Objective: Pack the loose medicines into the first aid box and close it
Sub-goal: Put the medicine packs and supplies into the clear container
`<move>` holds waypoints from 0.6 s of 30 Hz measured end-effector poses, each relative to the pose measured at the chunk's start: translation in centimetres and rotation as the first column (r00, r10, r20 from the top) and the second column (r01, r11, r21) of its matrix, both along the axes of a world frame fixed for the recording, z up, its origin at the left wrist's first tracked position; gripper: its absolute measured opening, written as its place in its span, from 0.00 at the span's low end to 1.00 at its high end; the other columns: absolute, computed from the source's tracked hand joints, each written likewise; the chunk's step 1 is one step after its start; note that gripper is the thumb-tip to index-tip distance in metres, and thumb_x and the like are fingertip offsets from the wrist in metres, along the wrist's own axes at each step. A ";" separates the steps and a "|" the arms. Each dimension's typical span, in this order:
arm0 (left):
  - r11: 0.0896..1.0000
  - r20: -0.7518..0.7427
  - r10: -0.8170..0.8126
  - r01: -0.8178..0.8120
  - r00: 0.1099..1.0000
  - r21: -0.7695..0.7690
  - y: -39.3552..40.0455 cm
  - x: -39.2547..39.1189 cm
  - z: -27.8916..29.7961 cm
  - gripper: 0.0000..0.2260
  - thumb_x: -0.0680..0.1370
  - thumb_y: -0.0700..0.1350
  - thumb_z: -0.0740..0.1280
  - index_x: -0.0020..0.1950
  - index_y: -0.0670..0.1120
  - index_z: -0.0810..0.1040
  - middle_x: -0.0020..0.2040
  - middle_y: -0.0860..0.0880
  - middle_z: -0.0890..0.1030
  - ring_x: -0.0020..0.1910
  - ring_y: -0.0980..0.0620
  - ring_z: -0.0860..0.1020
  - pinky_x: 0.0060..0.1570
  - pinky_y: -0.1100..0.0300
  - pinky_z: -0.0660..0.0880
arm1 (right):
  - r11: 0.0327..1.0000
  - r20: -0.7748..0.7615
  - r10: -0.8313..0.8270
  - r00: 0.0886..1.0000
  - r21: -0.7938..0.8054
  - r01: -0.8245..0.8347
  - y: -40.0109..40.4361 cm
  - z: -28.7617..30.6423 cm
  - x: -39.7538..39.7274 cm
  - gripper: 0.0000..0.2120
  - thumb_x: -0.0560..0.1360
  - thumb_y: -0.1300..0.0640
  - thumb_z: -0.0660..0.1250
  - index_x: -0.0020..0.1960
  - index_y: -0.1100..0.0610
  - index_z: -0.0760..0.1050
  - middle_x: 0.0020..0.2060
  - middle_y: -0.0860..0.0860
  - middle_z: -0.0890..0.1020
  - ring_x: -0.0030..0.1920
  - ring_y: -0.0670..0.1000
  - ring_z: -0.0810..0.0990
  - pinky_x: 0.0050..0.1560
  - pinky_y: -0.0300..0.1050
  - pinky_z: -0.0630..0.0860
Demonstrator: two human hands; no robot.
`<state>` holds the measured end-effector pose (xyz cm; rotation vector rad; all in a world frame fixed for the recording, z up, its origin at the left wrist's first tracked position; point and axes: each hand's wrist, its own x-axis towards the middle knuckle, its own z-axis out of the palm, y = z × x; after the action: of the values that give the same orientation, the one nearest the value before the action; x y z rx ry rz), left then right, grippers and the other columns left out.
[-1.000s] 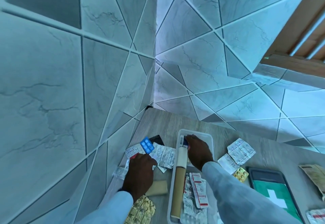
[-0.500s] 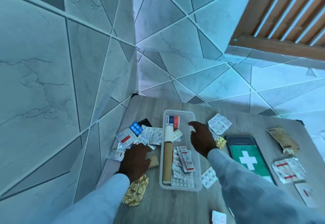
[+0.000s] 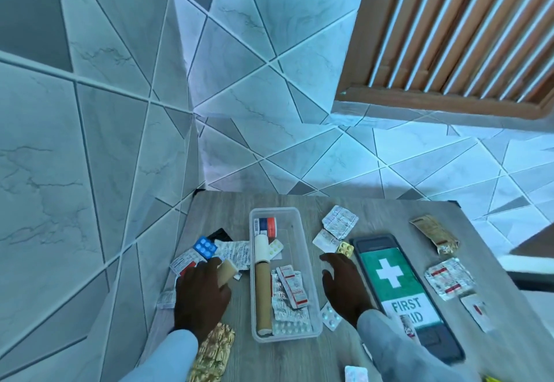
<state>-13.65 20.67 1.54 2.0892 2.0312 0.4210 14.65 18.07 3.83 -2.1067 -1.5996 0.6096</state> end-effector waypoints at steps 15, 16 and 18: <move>0.959 -0.126 -0.273 0.260 0.954 -0.110 10.6 15.7 1.6 0.18 0.78 0.44 0.62 0.68 0.46 0.67 0.62 0.45 0.78 0.61 0.44 0.76 0.61 0.49 0.75 | 0.978 -0.045 0.186 0.982 0.103 -0.180 3.1 -0.5 1.8 0.17 0.76 0.54 0.60 0.64 0.49 0.73 0.63 0.47 0.74 0.66 0.48 0.70 0.67 0.40 0.64; 0.957 -0.209 -0.288 0.273 0.935 -0.098 11.1 15.9 1.3 0.18 0.77 0.43 0.63 0.67 0.46 0.68 0.61 0.45 0.78 0.60 0.44 0.76 0.61 0.49 0.74 | 0.978 -0.033 0.184 0.982 0.103 -0.179 3.1 -0.6 2.0 0.16 0.76 0.54 0.61 0.64 0.48 0.72 0.63 0.46 0.74 0.66 0.48 0.69 0.67 0.39 0.64; 0.946 -0.319 -0.322 0.314 0.892 -0.076 12.2 16.1 0.8 0.17 0.76 0.42 0.65 0.64 0.47 0.70 0.58 0.46 0.80 0.58 0.44 0.77 0.61 0.48 0.72 | 0.980 -0.025 0.174 0.984 0.103 -0.170 3.2 -0.9 2.7 0.16 0.77 0.54 0.61 0.64 0.48 0.72 0.64 0.46 0.73 0.65 0.47 0.69 0.66 0.38 0.64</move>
<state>2.49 32.84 2.33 2.5589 1.7760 -0.0083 17.36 21.26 2.95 -1.8896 -1.7682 0.6035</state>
